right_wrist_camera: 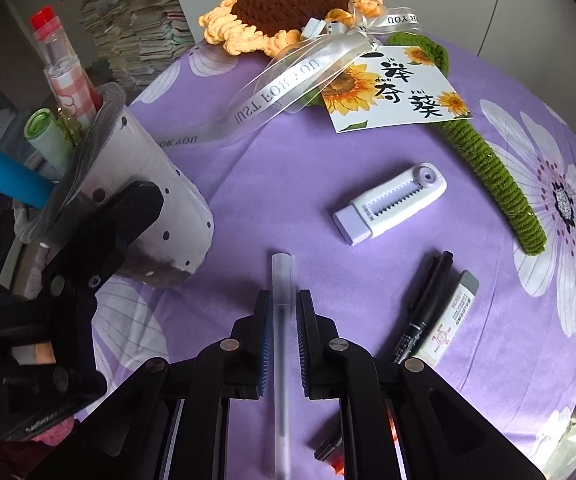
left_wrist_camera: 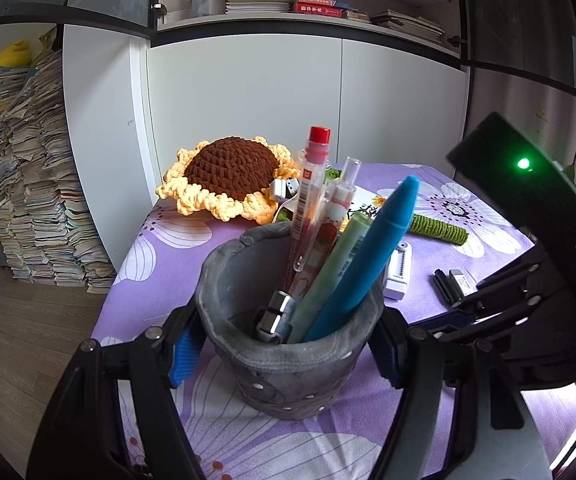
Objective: Organize stationery
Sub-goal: 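Lift the clear pen into the gray cup and open the right tool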
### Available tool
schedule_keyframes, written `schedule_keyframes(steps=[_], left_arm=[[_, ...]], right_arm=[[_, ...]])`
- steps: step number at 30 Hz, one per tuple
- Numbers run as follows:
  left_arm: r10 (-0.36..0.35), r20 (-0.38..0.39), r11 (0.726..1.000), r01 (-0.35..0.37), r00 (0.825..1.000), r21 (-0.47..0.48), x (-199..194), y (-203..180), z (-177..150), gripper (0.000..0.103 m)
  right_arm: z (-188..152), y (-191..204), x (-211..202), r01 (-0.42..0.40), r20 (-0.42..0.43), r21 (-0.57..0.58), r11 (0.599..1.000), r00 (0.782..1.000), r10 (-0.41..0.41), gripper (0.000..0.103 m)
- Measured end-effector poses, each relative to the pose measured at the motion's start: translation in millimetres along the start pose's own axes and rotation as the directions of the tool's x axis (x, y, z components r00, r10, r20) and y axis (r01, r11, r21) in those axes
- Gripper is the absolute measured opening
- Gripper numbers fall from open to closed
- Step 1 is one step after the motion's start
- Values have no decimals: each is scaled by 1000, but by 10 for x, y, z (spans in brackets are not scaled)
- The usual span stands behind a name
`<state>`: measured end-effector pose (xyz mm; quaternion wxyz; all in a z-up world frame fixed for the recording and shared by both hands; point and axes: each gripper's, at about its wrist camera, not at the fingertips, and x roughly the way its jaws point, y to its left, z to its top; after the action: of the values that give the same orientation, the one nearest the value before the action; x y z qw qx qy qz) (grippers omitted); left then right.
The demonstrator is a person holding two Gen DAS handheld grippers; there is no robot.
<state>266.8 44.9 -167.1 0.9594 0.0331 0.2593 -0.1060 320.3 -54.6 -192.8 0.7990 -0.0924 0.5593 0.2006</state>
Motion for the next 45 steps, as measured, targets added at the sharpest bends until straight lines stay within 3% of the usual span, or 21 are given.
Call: schedule_keyframes(steps=[10, 15, 18, 22, 24, 29, 32, 36, 39, 42, 45], left_arm=[[-4, -1, 1000, 4, 1000, -6, -1, 17, 0, 70], [-4, 0, 1000, 4, 1000, -6, -1, 16, 1, 70], [-5, -1, 1000, 5, 1000, -7, 0, 16, 1, 70], [-4, -1, 1000, 4, 1000, -7, 0, 16, 1, 70], [-4, 0, 1000, 4, 1000, -6, -1, 16, 1, 69], [-2, 1, 1000, 2, 1000, -6, -1, 14, -1, 69], [-3, 2, 1000, 3, 1000, -5, -1, 7, -3, 69], [-8, 0, 1000, 8, 1000, -7, 13, 6, -1, 70], [-11, -1, 1000, 11, 1000, -8, 19, 5, 2, 70], [-12, -1, 1000, 12, 1000, -9, 16, 10, 1, 70], [-14, -2, 1000, 14, 1000, -9, 17, 8, -2, 70]], right_arm=[[68, -147, 14, -72, 16, 45, 996, 997, 71, 10], [5, -203, -377, -109, 137, 68, 992, 986, 99, 10], [-94, -199, -745, -119, 233, 61, 991, 967, 101, 10], [-99, -56, -1270, -152, 388, 31, 988, 913, 128, 10], [-200, -10, -1590, -187, 476, 3, 982, 864, 163, 10], [-66, 183, -1989, -265, 654, -80, 961, 713, 251, 10], [133, 218, -1949, -308, 689, -114, 945, 660, 298, 10], [314, 240, -1800, -360, 707, -151, 921, 612, 355, 10], [409, 252, -1660, -392, 706, -167, 905, 593, 387, 10], [463, 274, -1499, -388, 697, -178, 904, 599, 394, 10], [440, 283, -1405, -364, 688, -176, 915, 619, 379, 10]])
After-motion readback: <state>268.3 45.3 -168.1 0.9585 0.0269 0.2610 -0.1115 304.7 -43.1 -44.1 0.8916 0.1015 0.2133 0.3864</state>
